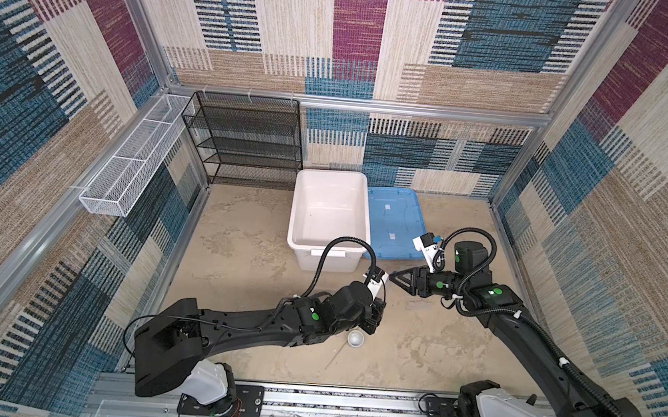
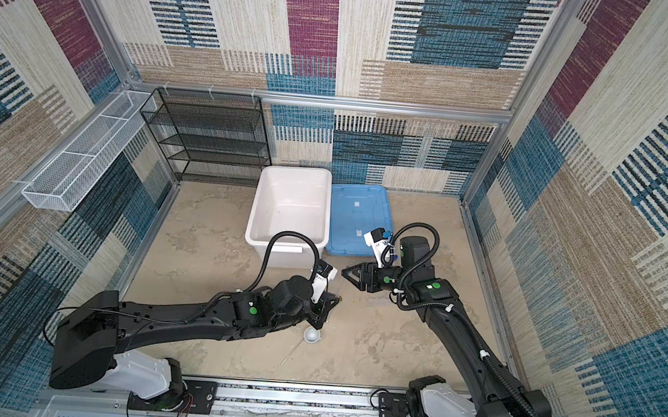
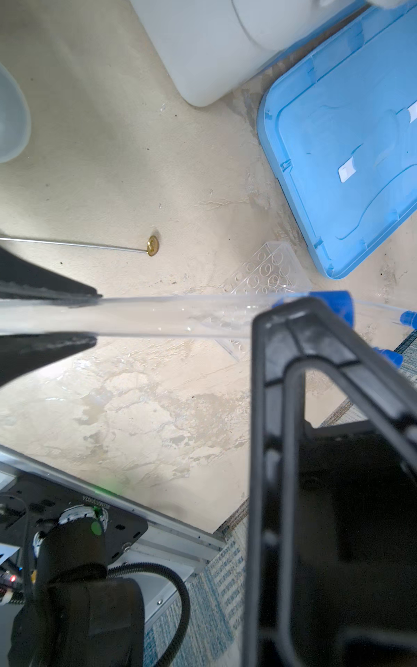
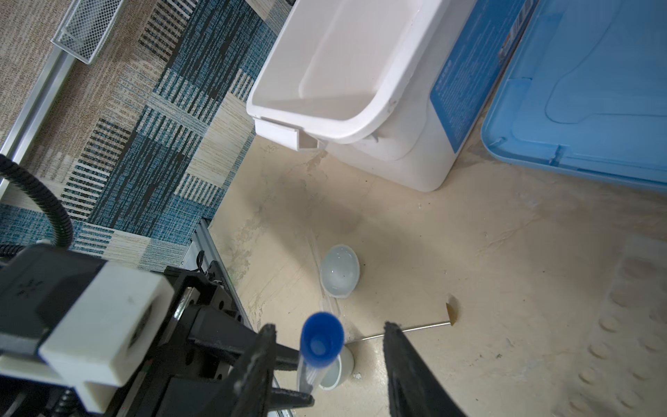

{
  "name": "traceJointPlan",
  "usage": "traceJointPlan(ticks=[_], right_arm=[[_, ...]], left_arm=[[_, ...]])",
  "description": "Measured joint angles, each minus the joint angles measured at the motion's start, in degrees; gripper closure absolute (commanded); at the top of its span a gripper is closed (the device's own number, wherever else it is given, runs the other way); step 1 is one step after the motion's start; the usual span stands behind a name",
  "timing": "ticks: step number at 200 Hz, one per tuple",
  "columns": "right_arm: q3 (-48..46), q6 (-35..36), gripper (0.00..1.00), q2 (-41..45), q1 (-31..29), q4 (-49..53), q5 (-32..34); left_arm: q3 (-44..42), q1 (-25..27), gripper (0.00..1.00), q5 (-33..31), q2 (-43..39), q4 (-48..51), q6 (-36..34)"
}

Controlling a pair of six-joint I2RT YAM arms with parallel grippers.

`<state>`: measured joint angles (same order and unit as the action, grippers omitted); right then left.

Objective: Organize the chemistry lab equipment
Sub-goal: 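Move the right gripper to the held tube's blue cap and close on it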

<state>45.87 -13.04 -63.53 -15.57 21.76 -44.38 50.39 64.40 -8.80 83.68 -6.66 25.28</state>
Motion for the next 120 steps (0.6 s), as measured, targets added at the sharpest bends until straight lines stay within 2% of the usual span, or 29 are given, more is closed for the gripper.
traceJointPlan(ticks=[44,120], right_arm=[[-0.8,0.0,0.68,-0.3,0.0,-0.5,-0.1],[-1.9,0.0,0.79,-0.5,-0.1,-1.8,-0.3]], left_arm=[[0.0,0.0,0.9,0.2,0.7,-0.6,0.0],[0.0,0.0,0.9,1.4,1.9,-0.6,0.0]])
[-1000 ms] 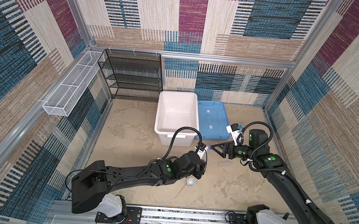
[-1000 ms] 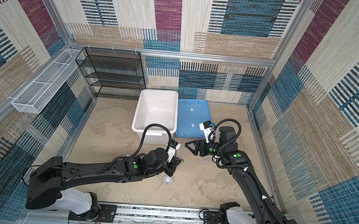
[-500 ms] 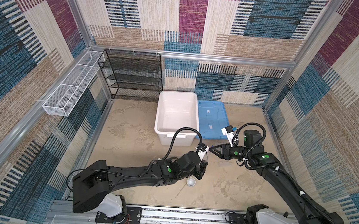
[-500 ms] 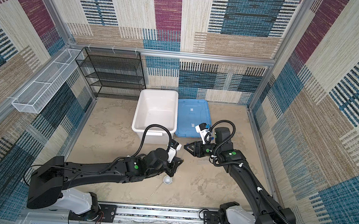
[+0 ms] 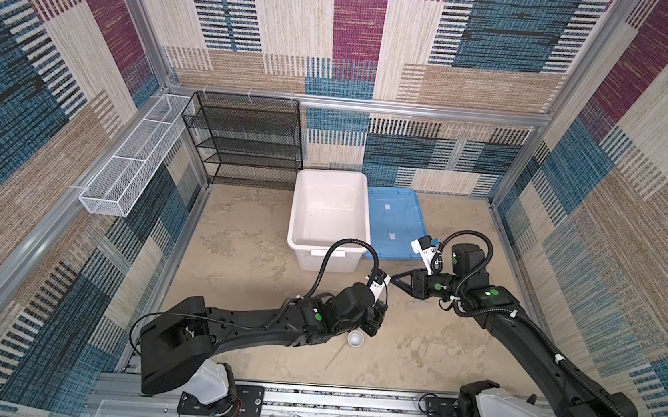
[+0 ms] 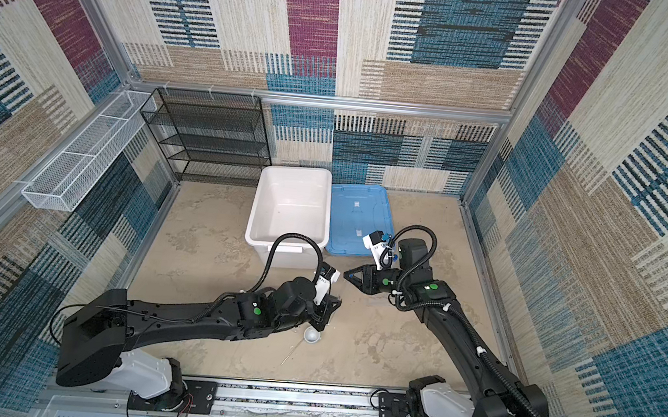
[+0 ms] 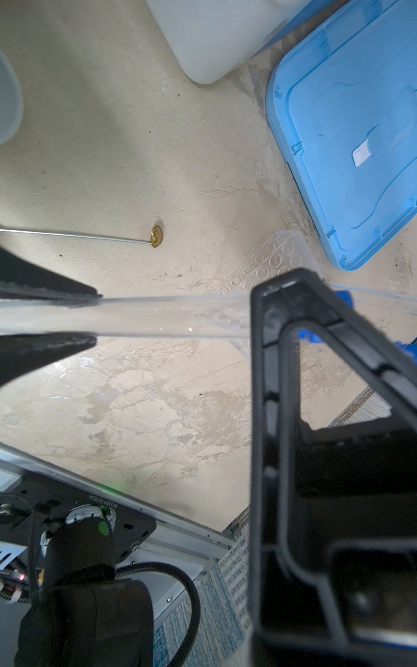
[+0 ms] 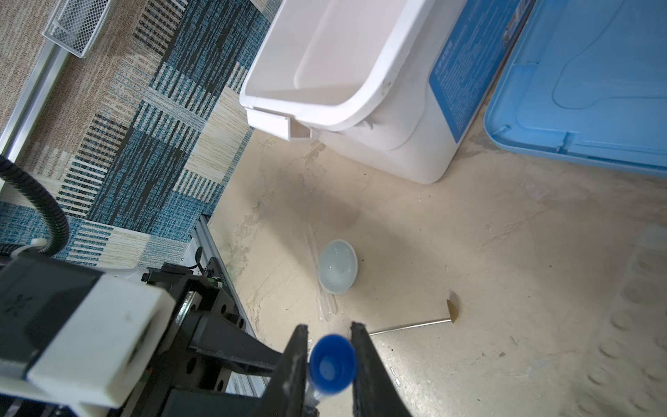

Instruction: Organize the chemistry lab equipment

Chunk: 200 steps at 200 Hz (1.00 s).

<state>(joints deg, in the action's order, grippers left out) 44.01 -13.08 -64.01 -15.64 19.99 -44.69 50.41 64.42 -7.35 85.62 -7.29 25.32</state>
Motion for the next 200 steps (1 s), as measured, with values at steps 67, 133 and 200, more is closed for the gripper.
traceJointPlan(ticks=[67,133,200], right_arm=[[-0.3,-0.2,0.8,0.5,0.0,-0.5,-0.6],[-1.1,-0.1,0.81,8.2,0.0,-0.7,15.8],[-7.9,-0.5,0.81,23.3,0.0,-5.9,39.3]], left_arm=[[0.0,0.0,0.34,-0.3,0.1,0.0,0.0],[3.8,0.0,0.01,3.0,-1.8,2.2,0.6],[8.7,-0.1,0.01,6.8,-3.4,5.1,5.9]])
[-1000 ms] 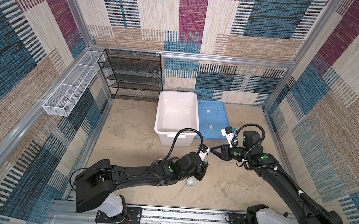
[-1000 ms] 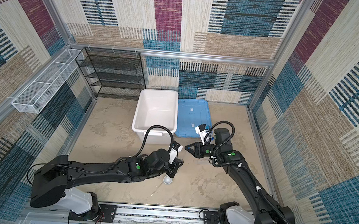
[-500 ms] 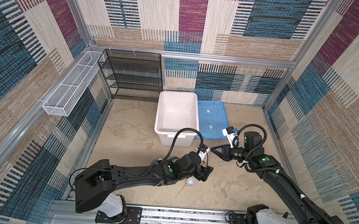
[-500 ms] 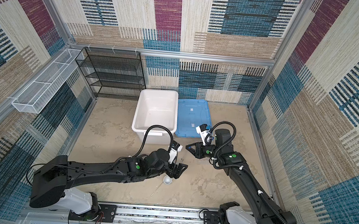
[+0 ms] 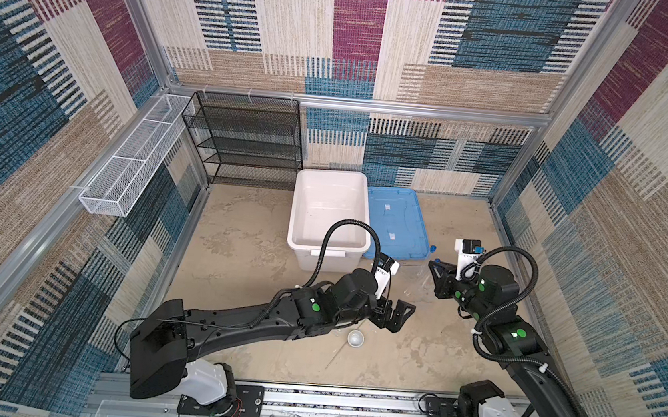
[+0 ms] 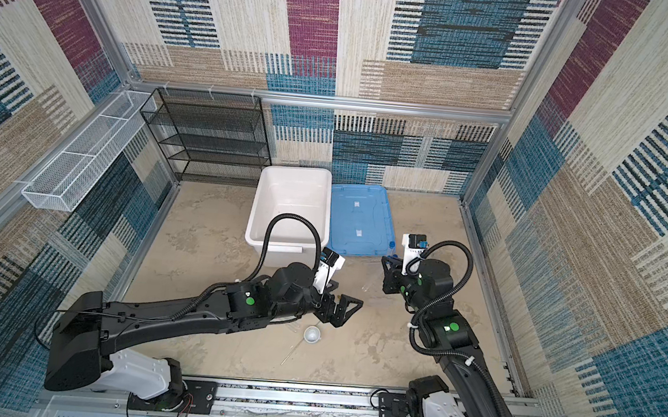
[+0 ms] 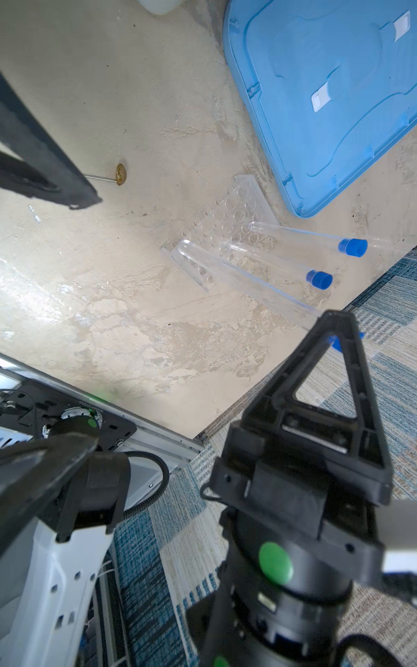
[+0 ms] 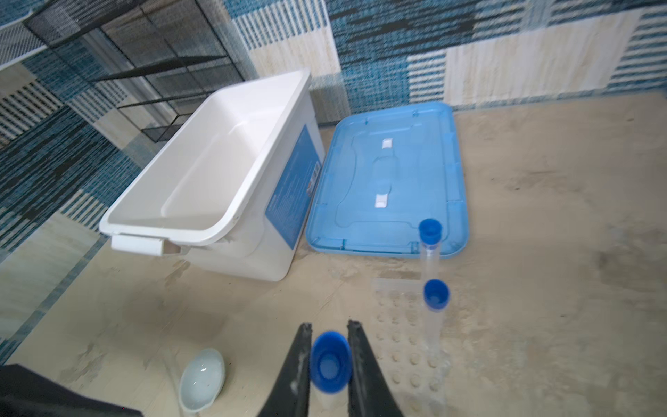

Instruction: Organize the chemistry lab equipment

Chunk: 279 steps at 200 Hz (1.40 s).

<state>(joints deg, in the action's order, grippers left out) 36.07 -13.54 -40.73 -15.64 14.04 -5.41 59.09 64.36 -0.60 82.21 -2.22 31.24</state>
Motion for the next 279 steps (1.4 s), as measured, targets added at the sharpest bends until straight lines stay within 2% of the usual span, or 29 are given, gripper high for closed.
traceJointPlan(ticks=[47,96,279], right_arm=[[-3.8,-0.4,0.82,4.9,0.0,-5.2,12.5],[-7.3,-0.6,0.82,5.0,0.0,-6.7,18.4],[-12.8,-1.4,0.82,-2.4,0.0,-12.5,20.2]], left_arm=[[0.5,-0.1,0.01,2.7,1.9,-0.1,2.1],[1.2,0.0,0.01,3.9,4.3,-0.1,3.3],[-1.2,0.0,0.01,3.7,5.2,-1.8,4.4]])
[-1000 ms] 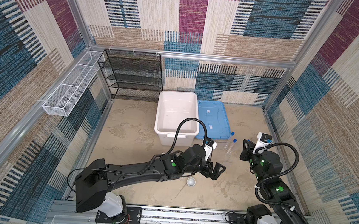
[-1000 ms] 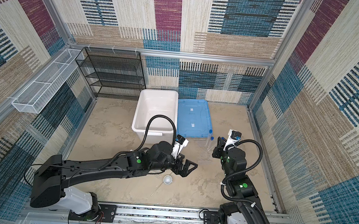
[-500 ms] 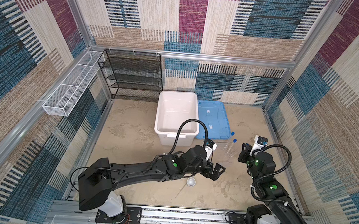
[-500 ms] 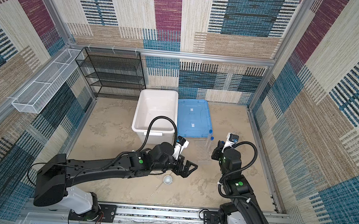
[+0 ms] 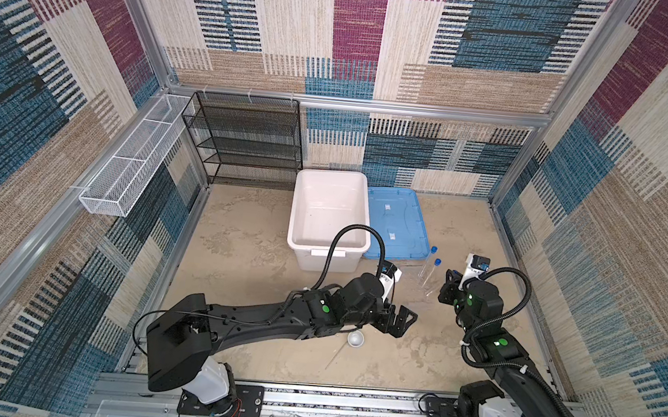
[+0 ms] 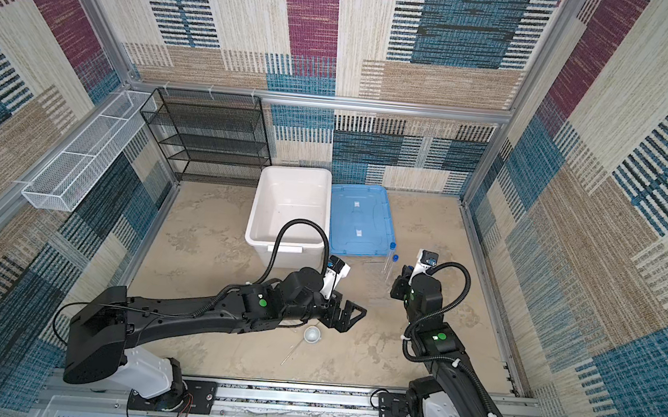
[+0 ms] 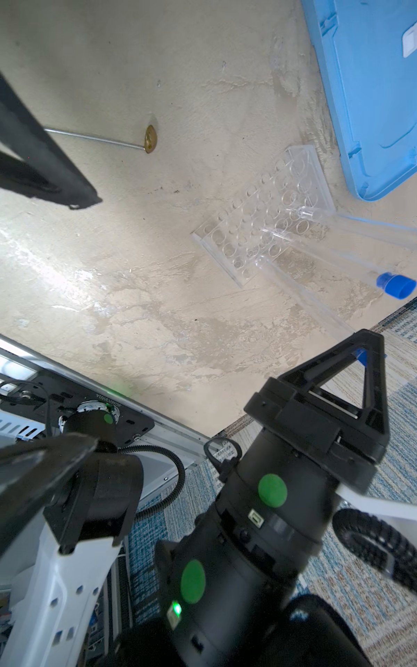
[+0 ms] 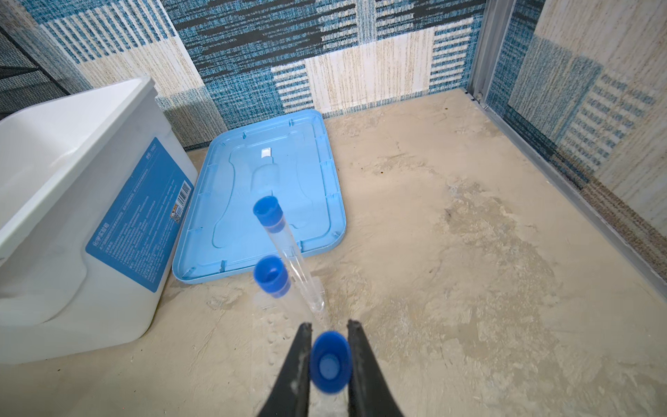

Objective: Organize the chemistry lab equipment
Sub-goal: 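Lower the tube into a rack hole with the right gripper while the left withdraws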

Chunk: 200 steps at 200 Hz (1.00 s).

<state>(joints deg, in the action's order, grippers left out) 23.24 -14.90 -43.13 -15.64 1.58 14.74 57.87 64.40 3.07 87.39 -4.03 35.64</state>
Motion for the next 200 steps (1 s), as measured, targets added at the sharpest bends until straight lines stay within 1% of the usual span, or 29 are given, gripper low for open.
traceJointPlan(ticks=[60,89,118,162,181,200], right_arm=[[0.2,0.6,0.8,-4.0,0.0,-1.9,-0.2],[0.2,0.9,0.74,-4.2,0.0,-2.1,-0.2],[0.2,1.3,0.64,-4.4,0.0,-2.1,-0.6],[0.2,1.5,0.58,-4.1,0.0,-2.1,-1.4],[0.2,1.4,0.47,-3.7,0.0,-2.1,-1.9],[0.4,1.4,0.32,-2.9,0.0,-2.1,-2.3]], left_arm=[[-0.4,0.0,0.01,-0.4,0.0,-0.1,0.2],[-0.7,0.0,0.01,-1.2,0.0,-0.2,0.2],[-0.9,0.0,0.01,-1.3,0.0,-0.3,0.2],[-1.3,0.0,0.01,-1.5,-0.6,-0.3,0.2],[-1.5,0.0,0.01,-1.7,-1.2,-0.3,0.2],[-1.5,0.0,0.01,-2.2,-1.9,-0.2,0.2]])
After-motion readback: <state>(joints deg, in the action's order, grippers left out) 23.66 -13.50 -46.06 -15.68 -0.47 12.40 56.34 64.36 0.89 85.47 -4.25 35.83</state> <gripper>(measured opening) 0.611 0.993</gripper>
